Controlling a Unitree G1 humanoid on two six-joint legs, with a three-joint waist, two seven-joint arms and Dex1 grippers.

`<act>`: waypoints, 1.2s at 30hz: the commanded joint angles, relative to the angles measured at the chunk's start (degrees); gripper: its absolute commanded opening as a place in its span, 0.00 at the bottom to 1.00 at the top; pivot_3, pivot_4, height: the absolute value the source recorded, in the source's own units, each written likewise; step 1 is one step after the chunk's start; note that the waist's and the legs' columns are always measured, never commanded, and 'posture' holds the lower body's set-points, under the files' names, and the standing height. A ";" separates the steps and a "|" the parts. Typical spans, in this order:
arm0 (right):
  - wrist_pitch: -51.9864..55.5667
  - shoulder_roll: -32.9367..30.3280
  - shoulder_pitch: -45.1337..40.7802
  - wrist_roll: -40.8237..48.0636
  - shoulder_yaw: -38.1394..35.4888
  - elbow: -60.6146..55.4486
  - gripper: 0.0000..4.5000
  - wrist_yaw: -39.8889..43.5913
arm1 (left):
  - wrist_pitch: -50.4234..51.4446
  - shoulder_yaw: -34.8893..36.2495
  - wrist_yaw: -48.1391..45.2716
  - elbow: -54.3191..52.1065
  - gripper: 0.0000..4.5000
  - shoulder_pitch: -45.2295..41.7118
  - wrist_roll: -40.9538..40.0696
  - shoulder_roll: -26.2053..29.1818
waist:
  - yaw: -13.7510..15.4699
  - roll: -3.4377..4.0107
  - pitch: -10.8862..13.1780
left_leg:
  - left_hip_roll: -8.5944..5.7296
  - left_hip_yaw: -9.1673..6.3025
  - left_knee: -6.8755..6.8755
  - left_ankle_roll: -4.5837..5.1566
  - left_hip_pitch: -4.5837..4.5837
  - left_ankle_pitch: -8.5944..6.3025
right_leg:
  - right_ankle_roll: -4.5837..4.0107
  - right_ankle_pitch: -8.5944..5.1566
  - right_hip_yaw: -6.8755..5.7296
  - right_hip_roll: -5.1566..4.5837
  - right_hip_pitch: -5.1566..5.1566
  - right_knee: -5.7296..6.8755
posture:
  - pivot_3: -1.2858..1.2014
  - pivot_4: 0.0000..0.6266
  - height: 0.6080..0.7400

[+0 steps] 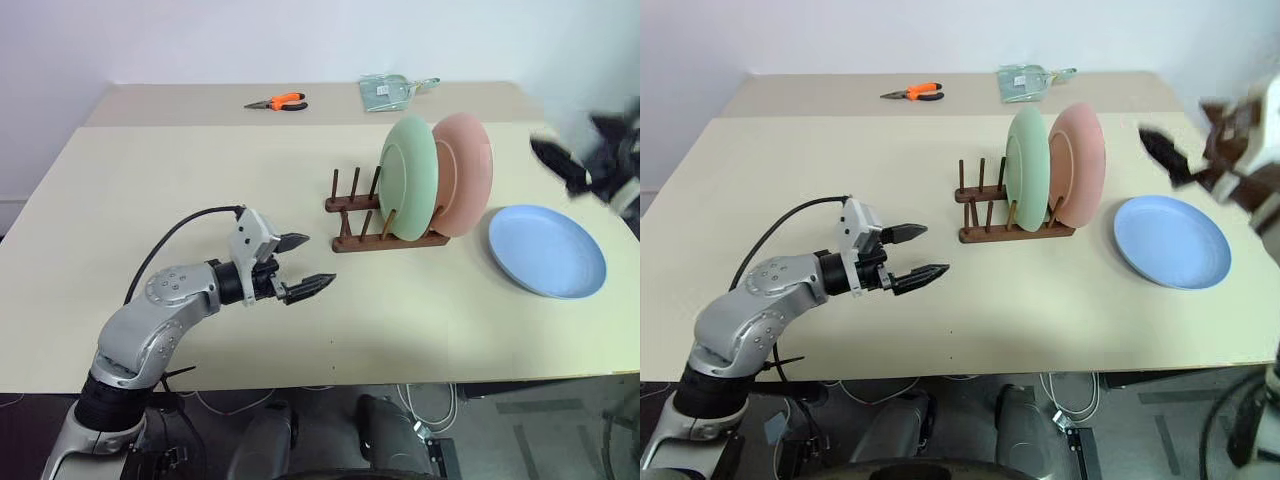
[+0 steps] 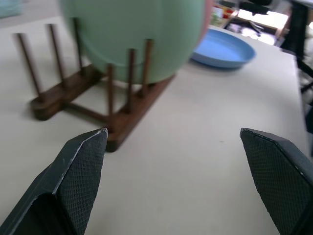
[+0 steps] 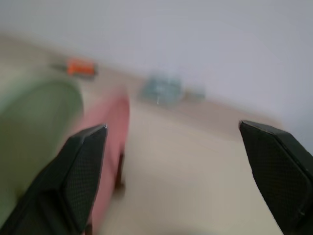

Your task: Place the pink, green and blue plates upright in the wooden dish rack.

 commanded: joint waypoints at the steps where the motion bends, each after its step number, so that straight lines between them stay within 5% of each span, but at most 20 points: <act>1: 0.08 -0.89 10.68 -2.28 -0.93 -4.49 0.98 4.33 | -1.80 -2.72 -1.48 -0.41 1.00 -1.79 0.90 -1.29 | 0.01 0.14 -0.04 | -0.01 0.03 0.01 0.01 -0.02 0.00 | 0.00 0.00 0.02 -0.02 -0.01 -0.01 | 0.52 0.24 1.00; 4: -1.14 -0.21 18.11 -6.68 4.77 -5.67 0.98 4.59 | -1.99 -3.78 -1.69 0.08 1.00 -2.66 1.36 -2.33 | -0.27 0.19 -0.04 | 0.01 0.07 0.01 0.02 0.01 0.00 | 0.10 -0.06 0.04 -0.02 -0.01 0.01 | 0.52 0.24 1.00; 8: -4.61 1.98 16.88 -14.42 12.79 1.07 0.93 0.69 | -1.90 -4.30 -2.02 -0.18 1.00 -2.80 1.53 -2.90 | -0.52 0.26 -0.05 | 0.02 0.16 0.02 0.02 0.01 0.00 | 0.17 -0.10 0.09 -0.01 0.06 0.02 | 0.52 0.24 1.00; 10: -6.41 2.95 14.58 -17.41 14.94 5.23 0.80 -0.96 | -1.76 -4.32 -2.01 -0.63 1.00 -2.51 1.62 -2.93 | -0.46 0.25 -0.04 | 0.03 0.14 0.05 0.02 0.13 0.00 | 0.17 -0.11 0.08 -0.01 0.08 0.01 | 0.52 0.24 1.00; 17: -9.11 2.79 10.44 -21.31 17.06 11.21 0.01 0.20 | -2.21 -3.42 -1.64 -1.38 1.00 -0.72 2.29 -2.23 | 0.07 0.28 -0.03 | -0.02 0.06 0.06 0.02 0.03 0.00 | 0.02 0.00 0.07 -0.03 0.02 0.00 | 0.52 0.24 1.00; 23: -12.94 4.21 5.55 -18.88 11.07 8.53 0.01 0.04 | -2.73 -2.74 -1.08 -1.03 1.00 -0.31 2.83 -1.87 | -0.18 0.31 -0.02 | -0.01 0.05 0.07 0.02 0.07 0.00 | 0.13 -0.07 0.06 -0.02 0.05 0.01 | 0.52 0.24 1.00; 28: -14.55 4.04 -8.81 -14.33 3.41 7.13 0.01 -3.58 | -3.76 -1.37 -1.71 0.91 1.00 -0.34 3.70 -0.49 | -0.36 0.60 0.08 | -0.01 0.10 0.07 0.02 0.08 0.00 | 0.10 -0.04 0.07 -0.02 0.02 0.02 | 0.52 0.24 1.00; 36: 4.27 12.04 -36.73 24.64 0.47 -2.81 0.01 -5.39 | -5.51 1.07 -2.43 3.69 1.00 -0.26 4.39 0.92 | -0.33 0.41 0.00 | 0.06 -0.11 -0.05 0.03 0.07 0.00 | -0.01 0.02 -0.03 0.06 0.03 0.00 | 0.52 0.24 1.00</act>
